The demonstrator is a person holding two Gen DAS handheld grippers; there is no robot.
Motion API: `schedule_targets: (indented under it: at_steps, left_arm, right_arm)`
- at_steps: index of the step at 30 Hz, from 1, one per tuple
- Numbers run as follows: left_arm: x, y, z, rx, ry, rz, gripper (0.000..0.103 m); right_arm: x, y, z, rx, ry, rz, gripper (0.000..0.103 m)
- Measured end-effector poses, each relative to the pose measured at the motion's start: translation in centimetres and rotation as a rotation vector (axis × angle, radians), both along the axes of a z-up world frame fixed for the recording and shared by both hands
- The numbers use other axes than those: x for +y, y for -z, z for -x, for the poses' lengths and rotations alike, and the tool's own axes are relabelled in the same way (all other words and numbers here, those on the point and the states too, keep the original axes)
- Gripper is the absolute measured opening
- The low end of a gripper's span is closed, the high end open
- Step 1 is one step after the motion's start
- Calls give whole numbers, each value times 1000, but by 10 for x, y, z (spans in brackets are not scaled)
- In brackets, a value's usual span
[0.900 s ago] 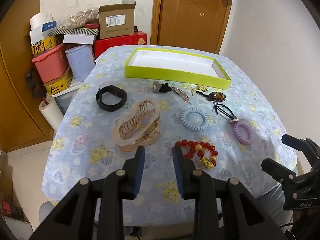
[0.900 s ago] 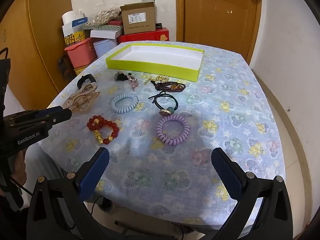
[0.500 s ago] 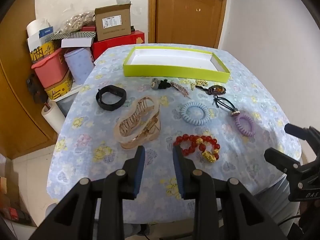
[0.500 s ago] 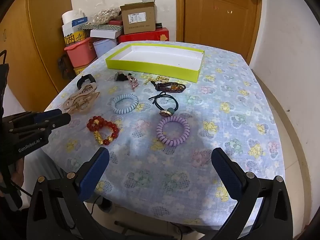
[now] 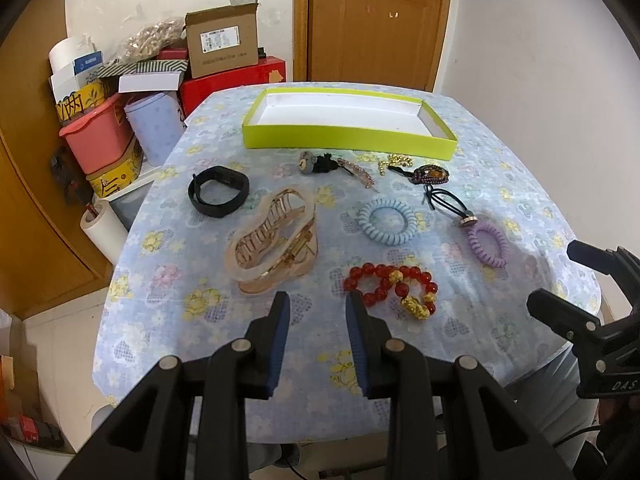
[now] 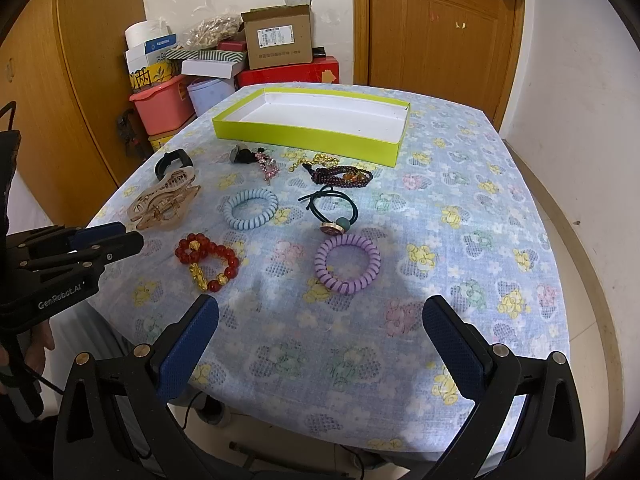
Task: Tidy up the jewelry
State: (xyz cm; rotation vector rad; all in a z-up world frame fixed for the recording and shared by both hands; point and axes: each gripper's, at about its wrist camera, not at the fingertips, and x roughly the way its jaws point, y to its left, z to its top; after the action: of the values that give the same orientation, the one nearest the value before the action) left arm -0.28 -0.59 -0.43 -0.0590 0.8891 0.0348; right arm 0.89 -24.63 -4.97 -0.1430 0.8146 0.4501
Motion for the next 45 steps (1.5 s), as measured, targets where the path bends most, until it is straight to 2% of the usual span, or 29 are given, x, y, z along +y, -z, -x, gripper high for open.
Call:
schedule_targets:
  at_steps: [23, 26, 45]
  left_arm:
    - [-6, 1, -3, 11, 21, -16, 30]
    - [-4, 1, -2, 8, 22, 13, 30]
    - [-7, -2, 1, -7, 34, 15, 30]
  right_arm:
    - [2, -2, 0, -3, -1, 2, 102]
    - [2, -2, 1, -4, -1, 4, 102]
    - [2, -2, 1, -3, -1, 2, 102]
